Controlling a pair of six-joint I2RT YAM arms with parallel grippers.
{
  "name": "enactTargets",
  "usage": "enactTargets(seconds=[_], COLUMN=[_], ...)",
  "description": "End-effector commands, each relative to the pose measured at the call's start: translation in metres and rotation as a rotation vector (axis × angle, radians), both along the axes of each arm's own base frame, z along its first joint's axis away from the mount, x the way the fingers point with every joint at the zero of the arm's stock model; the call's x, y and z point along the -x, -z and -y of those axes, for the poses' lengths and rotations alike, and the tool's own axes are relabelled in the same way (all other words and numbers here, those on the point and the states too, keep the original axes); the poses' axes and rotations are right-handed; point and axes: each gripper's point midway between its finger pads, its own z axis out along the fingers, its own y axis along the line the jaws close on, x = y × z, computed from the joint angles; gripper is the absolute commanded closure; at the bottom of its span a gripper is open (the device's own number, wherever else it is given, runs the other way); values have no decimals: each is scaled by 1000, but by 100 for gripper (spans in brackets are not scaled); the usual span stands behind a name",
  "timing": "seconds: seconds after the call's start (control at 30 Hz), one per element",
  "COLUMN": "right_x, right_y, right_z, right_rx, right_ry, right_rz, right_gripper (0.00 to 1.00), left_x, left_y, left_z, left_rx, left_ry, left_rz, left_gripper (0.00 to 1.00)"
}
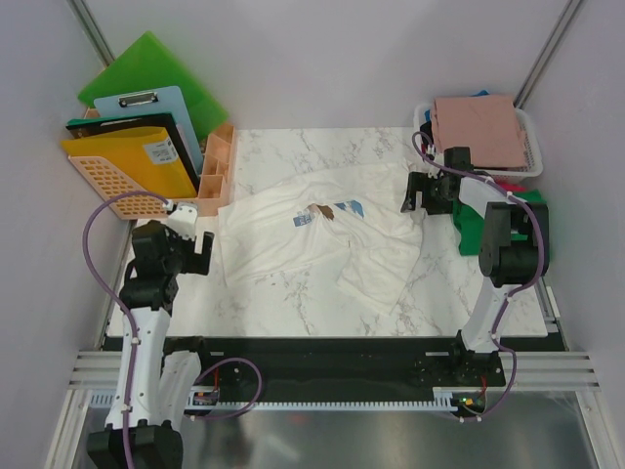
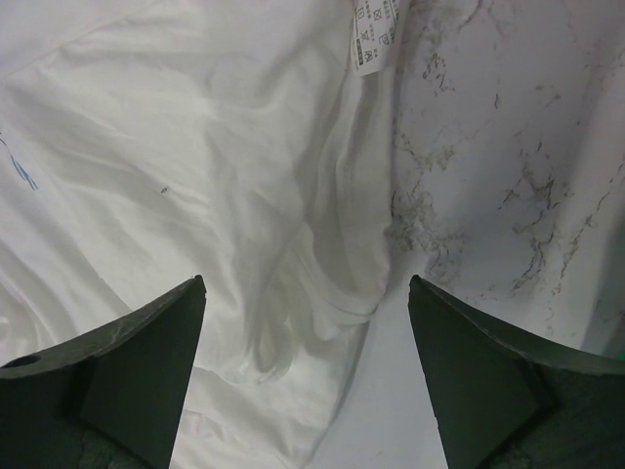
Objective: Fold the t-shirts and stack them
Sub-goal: Fold the tshirt
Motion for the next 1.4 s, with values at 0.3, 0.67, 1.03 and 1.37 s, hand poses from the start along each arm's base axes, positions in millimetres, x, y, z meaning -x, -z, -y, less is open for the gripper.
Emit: enactTargets(seconds=[0.3, 0.67, 1.03, 1.37], right_x=[3, 49, 119, 120], right_y=[18, 13, -25, -109], right_z=[-6, 13, 19, 50], right_rx=[-33, 53, 86, 253], right_ry=[-16, -70, -158, -56], right_rz=[-50, -99, -49, 193], right_gripper=[30, 100, 84, 21], left_x=[2, 1, -8, -4], left_y=[4, 7, 16, 17], left_z=[8, 8, 17, 18], left_rx=[-38, -48, -28, -56], left_ry=[92, 99, 131, 160], left_rz=[-20, -24, -42, -30], left_gripper=[0, 0, 0, 0])
